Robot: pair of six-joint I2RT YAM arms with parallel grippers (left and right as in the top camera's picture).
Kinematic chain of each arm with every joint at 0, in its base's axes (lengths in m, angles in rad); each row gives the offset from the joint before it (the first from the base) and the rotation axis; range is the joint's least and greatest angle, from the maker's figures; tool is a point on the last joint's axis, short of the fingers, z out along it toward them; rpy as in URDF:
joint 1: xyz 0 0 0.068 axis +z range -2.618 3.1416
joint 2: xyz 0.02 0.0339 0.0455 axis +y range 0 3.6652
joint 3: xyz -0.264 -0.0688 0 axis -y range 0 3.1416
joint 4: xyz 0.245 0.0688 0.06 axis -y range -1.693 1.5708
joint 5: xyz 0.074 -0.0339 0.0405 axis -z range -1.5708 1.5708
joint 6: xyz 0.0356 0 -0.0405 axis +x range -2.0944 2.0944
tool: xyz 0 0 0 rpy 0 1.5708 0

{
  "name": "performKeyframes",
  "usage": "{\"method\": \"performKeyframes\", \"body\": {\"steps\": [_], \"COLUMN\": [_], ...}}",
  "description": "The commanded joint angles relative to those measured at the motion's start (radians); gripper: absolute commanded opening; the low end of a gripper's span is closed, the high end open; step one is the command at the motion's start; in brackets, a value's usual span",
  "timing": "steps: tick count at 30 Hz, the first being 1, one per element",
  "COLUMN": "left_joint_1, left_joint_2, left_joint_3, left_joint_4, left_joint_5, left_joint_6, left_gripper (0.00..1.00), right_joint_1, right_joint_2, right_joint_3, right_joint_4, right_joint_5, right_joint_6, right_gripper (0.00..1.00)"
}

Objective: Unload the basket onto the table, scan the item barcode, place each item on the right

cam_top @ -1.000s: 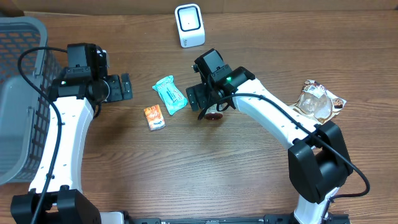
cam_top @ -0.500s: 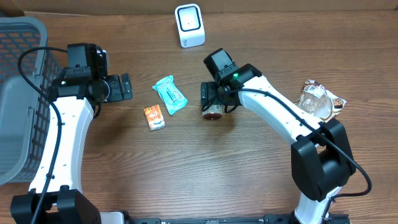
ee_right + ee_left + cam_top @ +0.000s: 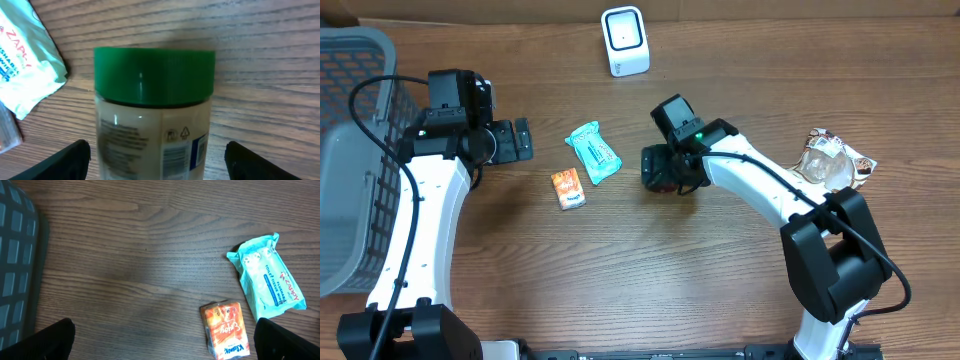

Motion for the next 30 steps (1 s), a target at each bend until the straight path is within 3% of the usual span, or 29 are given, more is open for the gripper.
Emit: {"method": "performKeyframes", "body": {"steps": [1,14,20,30], "left_joint_1": [0.004,0.004,0.004,0.004], "left_joint_2": [0.007,0.007,0.007,0.007], "left_joint_3": [-0.002,-0.002,-0.002,-0.002], "left_joint_4": [0.0,0.0,0.0,0.0], "left_joint_5": [-0.01,-0.01,-0.01,-0.01], "left_joint_6": [0.03,0.03,0.03,0.03], "left_gripper": [1.0,1.0,0.99,0.99], "right_joint_1": [0.0,0.022,0.022,0.022], "right_joint_2": [0.0,0.0,0.0,0.0], "right_joint_3": [-0.021,-0.021,0.007,0.103], "right_joint_4": [0.012,0.013,-0.015,-0.153], "right_joint_5": [-0.01,-0.018,-0.014,0.103], "right_joint_6": [0.011,0.01,-0.042,-0.042], "right_gripper": [0.87,0.87,0.71,0.54]}}
